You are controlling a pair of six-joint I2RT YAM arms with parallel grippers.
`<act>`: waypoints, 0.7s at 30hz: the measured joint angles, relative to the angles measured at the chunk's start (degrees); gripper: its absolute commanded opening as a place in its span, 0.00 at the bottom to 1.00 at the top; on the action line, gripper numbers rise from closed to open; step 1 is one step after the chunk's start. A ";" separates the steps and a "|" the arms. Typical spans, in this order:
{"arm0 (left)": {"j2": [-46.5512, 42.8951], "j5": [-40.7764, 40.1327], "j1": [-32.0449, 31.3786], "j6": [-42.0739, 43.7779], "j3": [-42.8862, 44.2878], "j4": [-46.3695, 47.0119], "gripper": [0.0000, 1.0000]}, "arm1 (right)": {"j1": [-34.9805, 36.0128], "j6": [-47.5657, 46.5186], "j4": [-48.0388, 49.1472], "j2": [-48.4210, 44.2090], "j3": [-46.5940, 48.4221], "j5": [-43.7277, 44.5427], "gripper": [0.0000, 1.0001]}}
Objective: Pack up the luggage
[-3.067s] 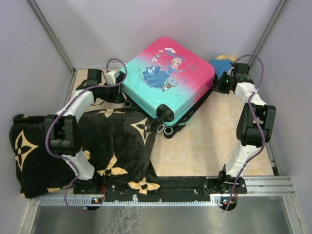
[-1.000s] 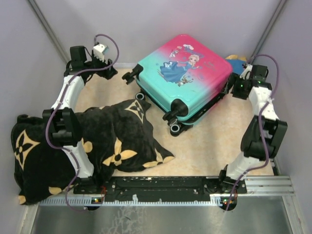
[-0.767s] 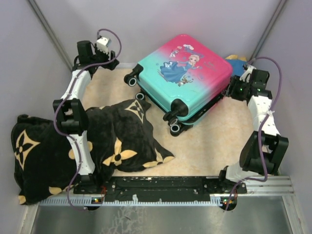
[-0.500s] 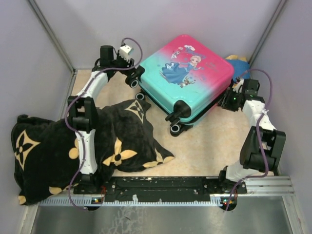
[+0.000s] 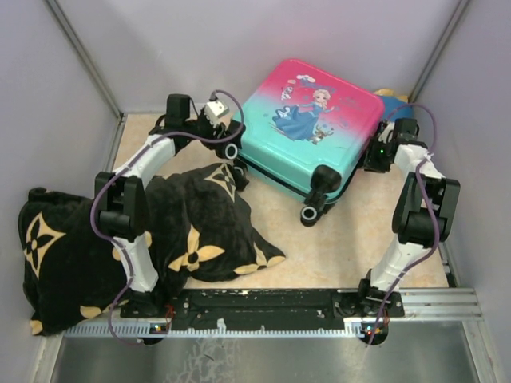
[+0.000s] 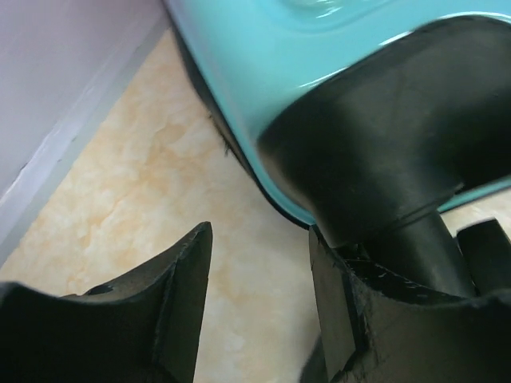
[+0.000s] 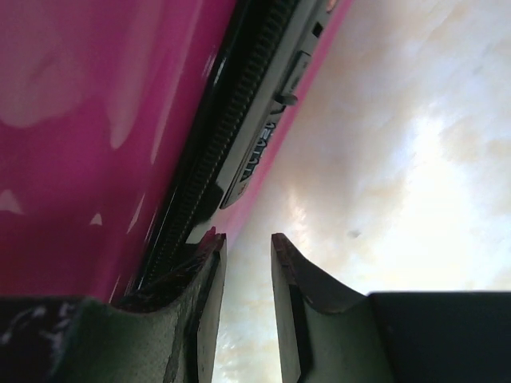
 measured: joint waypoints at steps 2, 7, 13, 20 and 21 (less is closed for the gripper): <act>-2.34 0.07 -1.92 1.55 -2.27 -1.05 0.58 | -0.74 -1.40 -0.22 2.43 3.41 1.11 0.32; -3.21 1.20 -6.69 3.10 -3.63 -2.97 0.58 | -2.27 -4.76 0.70 9.49 13.33 4.28 0.37; -3.23 2.45 -12.17 3.06 -3.85 -3.67 0.63 | -3.91 -10.78 1.95 15.08 22.99 6.16 0.60; -4.24 1.99 -15.15 0.00 -6.43 -0.57 0.73 | -6.99 -16.26 -1.73 15.43 30.27 4.42 0.97; -4.48 2.05 -15.10 -0.44 -7.34 0.68 0.74 | -7.39 -17.27 -2.89 15.08 30.29 4.04 0.99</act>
